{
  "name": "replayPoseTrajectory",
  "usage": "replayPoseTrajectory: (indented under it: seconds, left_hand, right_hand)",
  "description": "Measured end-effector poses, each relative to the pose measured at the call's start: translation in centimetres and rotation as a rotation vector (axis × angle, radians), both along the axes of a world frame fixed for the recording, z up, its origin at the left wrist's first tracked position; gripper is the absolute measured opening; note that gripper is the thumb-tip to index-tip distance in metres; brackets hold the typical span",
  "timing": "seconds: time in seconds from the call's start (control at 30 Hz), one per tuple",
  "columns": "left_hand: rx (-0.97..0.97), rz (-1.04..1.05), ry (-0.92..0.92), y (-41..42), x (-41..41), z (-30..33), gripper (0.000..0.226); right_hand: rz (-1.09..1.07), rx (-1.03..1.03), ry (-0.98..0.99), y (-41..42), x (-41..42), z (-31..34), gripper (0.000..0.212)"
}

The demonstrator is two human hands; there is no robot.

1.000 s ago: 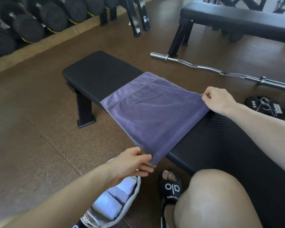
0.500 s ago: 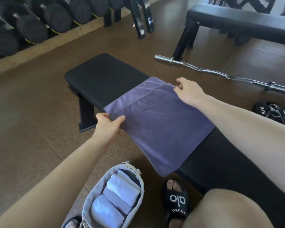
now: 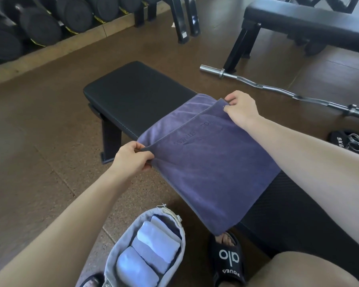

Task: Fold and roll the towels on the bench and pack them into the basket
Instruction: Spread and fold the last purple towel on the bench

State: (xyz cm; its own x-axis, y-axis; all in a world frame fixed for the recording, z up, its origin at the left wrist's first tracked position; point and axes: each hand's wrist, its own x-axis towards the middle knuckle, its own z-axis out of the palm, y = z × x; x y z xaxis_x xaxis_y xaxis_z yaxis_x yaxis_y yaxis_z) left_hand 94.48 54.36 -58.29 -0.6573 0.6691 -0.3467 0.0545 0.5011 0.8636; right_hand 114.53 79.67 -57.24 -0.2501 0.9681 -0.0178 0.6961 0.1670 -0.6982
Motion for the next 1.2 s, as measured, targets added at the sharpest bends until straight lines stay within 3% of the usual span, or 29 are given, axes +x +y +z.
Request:
replayPoseTrajectory:
  seconds: [0.13,0.3,0.4,0.5,0.83,0.97,1.2]
  left_hand:
    - [-0.010,-0.050,0.096,-0.9,-0.6,-0.5,0.012]
    - [-0.009,-0.232,0.702,-1.3,-1.5,-1.0,0.012]
    - [0.093,-0.411,0.881,-0.9,-1.3,-0.6,0.009]
    - [0.121,-0.469,0.860,-0.4,-1.4,-0.2,0.012]
    - [0.080,-0.303,0.593,-0.6,-1.4,1.4,0.012]
    - [0.122,-0.243,0.481,-1.0,-1.6,1.8,0.011]
    - [0.120,-0.122,0.232,-0.3,-2.8,1.2,0.015]
  right_hand:
    - [0.036,0.141,-0.122,-0.5,-0.6,-0.2,0.018]
    - [0.059,0.241,-0.114,-1.1,-1.0,0.1,0.015]
    - [0.066,0.206,-0.089,-1.5,-1.1,0.0,0.016]
    - [0.027,0.200,-0.072,-1.7,-1.0,-0.2,0.019]
    - [0.143,0.406,-0.206,-0.8,-1.2,1.1,0.020]
    - [0.140,0.462,-0.176,-1.0,-1.4,2.0,0.022]
    - [0.190,0.215,-0.108,0.4,-3.3,0.9,0.012]
